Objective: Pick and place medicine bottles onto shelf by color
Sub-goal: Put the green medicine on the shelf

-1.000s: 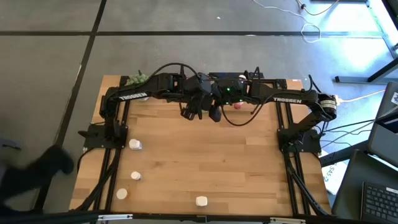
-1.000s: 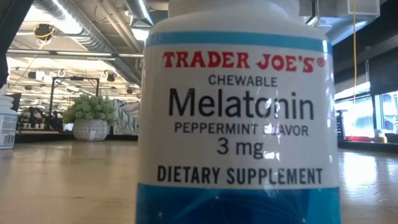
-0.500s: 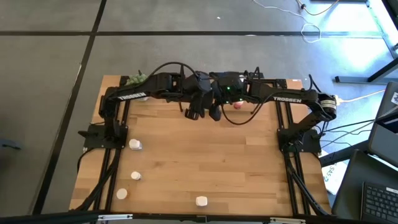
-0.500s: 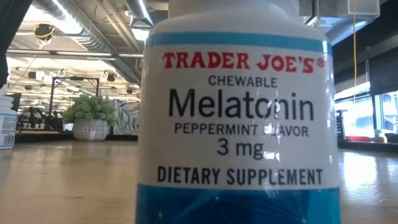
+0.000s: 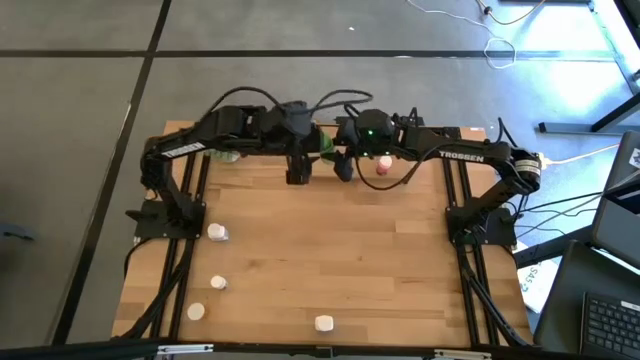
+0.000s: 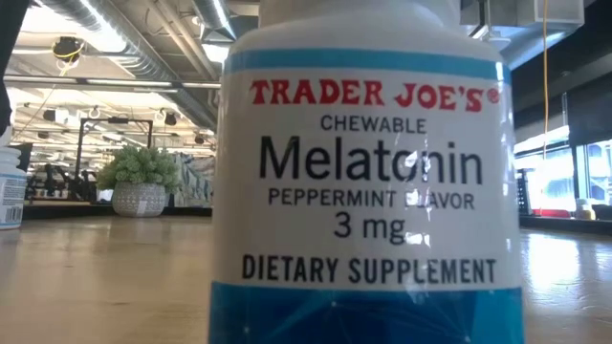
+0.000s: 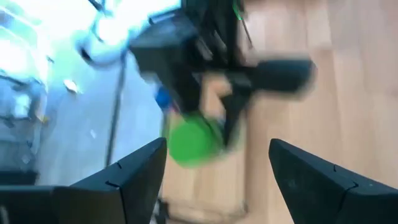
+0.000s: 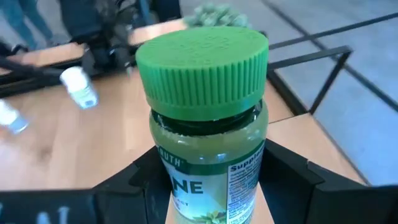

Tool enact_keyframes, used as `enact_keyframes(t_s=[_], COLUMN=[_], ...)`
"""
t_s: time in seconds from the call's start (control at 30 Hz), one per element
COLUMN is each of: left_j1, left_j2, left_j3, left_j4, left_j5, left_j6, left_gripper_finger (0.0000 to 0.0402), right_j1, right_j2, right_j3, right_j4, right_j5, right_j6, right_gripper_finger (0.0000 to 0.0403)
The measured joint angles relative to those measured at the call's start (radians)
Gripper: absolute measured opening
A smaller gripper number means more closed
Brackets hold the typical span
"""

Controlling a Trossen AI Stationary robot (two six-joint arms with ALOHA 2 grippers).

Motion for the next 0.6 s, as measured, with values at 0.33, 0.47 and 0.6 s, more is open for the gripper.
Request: enact_keyframes(t_s=[0.33,0.47,0.6], left_j1=[-0.022,-0.025,-0.024], left_j2=[-0.034,-0.034,-0.034], left_j3=[-0.002,-0.003,-0.003], left_j4=[-0.109,-0.115,-0.116], left_j5=[0.002,0.002,0.001], left_j6=[-0.106,-0.123,-0.125], left_gripper_finger=[0.0279,0.0279,0.0279], right_j1=[-0.027,-0.027,-0.026], right_j2=[0.0,0.0,0.007], right_j3=[-0.178,-0.255,-0.325], right_j4=[0.314,0.438,0.58], right_j5=[0.189,0.263,0.347], right_j6=[0.035,0.075,0.099], right_gripper_finger=[0.0202,0.0202,0.0202])
